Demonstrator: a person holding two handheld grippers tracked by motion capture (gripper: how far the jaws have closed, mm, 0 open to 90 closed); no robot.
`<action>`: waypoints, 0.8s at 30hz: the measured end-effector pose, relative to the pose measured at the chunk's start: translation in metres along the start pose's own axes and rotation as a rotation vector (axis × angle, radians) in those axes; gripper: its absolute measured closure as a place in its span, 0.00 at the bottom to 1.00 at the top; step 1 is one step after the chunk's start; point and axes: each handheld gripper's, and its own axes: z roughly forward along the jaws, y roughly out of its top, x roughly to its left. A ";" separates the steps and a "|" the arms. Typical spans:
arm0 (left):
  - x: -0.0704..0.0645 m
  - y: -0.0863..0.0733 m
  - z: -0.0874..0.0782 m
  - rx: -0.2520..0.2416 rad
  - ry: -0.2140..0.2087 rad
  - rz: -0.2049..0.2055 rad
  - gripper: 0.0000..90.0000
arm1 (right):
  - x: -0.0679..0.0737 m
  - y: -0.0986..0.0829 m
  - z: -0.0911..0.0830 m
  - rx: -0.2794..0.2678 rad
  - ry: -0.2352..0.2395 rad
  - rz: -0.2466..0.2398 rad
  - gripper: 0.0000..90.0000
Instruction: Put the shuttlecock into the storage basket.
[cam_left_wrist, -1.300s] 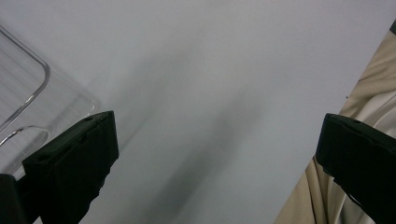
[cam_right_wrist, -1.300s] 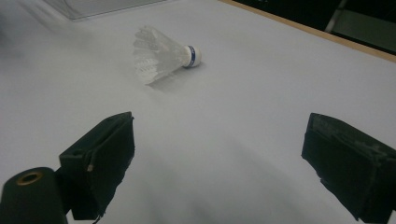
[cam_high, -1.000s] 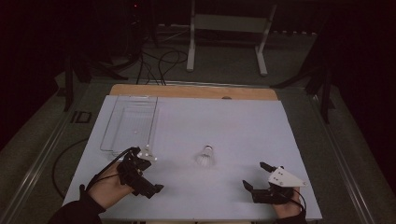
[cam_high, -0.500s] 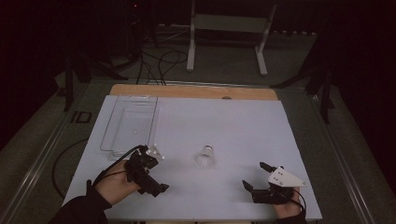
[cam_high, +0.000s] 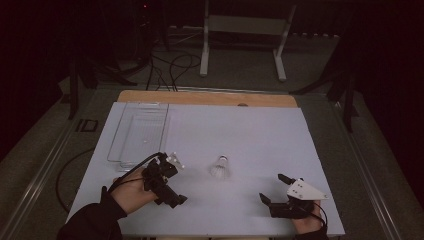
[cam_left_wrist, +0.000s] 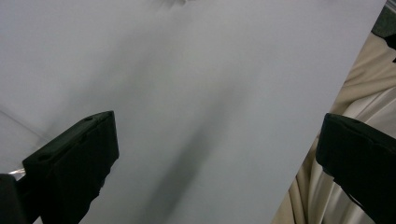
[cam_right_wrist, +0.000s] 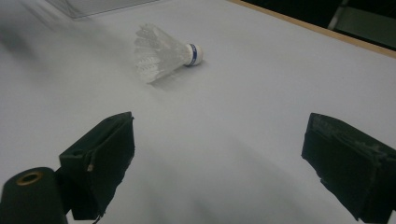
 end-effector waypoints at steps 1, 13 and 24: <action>0.000 0.001 0.001 0.003 0.003 0.001 0.00 | 0.000 0.000 0.000 0.001 -0.001 0.000 0.10; -0.003 0.014 0.006 0.004 -0.022 0.019 0.00 | -0.001 0.000 0.000 0.000 -0.004 0.003 0.10; 0.000 0.030 0.011 0.004 -0.004 0.005 0.00 | -0.001 0.000 0.000 -0.001 -0.004 0.001 0.10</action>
